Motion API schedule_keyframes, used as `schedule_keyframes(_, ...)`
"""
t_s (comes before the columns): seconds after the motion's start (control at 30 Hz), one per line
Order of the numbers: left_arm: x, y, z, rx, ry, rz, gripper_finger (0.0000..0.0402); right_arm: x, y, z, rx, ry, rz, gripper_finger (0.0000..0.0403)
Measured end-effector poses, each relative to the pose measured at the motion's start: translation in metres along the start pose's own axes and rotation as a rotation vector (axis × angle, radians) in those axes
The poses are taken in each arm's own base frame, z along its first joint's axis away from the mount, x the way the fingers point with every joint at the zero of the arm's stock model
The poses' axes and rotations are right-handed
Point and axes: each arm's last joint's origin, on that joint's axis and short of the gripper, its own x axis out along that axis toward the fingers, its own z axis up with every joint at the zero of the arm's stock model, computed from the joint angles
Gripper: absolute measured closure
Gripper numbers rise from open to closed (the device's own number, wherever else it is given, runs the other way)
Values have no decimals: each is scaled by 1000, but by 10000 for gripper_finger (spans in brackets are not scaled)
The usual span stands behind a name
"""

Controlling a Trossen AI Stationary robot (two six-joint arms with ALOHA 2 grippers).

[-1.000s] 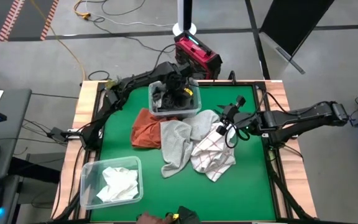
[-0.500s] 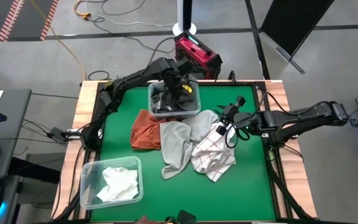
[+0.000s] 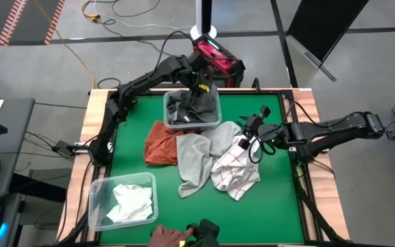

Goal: Sort towels by color in basket
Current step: Put the gray towel into the top transparent bin

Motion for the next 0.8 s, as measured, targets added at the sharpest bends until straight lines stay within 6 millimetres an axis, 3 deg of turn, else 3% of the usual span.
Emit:
schedule_keyframes(0.13, 0, 4, 1, 84, -13, 34, 268, 0, 0, 0, -1, 0, 0, 275)
schedule_keyframes(0.37, 22, 10, -7, 216, 17, 53, 240, 0, 0, 0, -1, 0, 1, 275)
schedule_keyframes(0.8, 30, 8, -10, 235, 19, 38, 228, 0, 0, 0, -3, 1, 0, 275)
